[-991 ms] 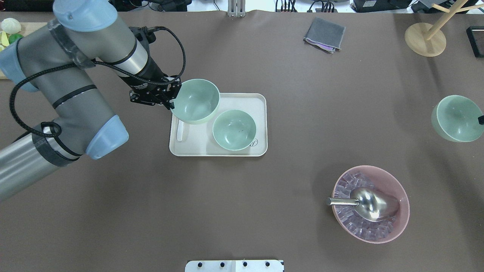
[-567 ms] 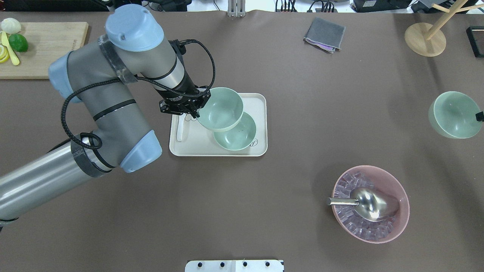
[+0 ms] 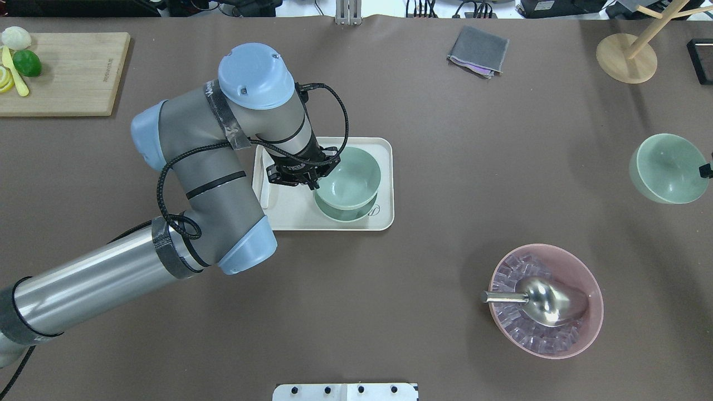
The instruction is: Stack green bowls together
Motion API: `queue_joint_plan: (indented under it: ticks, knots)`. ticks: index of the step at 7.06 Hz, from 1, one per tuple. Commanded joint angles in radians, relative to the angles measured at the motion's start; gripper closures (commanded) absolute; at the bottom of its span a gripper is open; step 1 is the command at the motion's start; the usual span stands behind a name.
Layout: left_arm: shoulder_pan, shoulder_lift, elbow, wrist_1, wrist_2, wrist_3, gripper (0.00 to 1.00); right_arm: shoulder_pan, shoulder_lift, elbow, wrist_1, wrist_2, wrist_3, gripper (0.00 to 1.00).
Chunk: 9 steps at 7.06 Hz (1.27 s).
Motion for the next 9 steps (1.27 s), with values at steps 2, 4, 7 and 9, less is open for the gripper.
queue_joint_plan:
  ticks: [2, 4, 7, 9]
  knots:
    - [0.011, 0.000, 0.017, -0.005, 0.005, -0.001, 1.00, -0.001, -0.007, 0.019, -0.002, 0.005, 0.000, 1.00]
    - [0.017, 0.003, 0.033, -0.033, 0.005, -0.003, 1.00, -0.001, -0.008, 0.020, 0.000, 0.005, 0.000, 1.00]
    - [0.017, 0.009, 0.042, -0.053, 0.005, 0.002, 1.00, -0.001, -0.008, 0.020, 0.000, 0.003, 0.000, 1.00]
    - [0.017, 0.008, 0.059, -0.071, 0.005, 0.000, 1.00, -0.001, -0.008, 0.019, 0.000, 0.000, 0.000, 1.00]
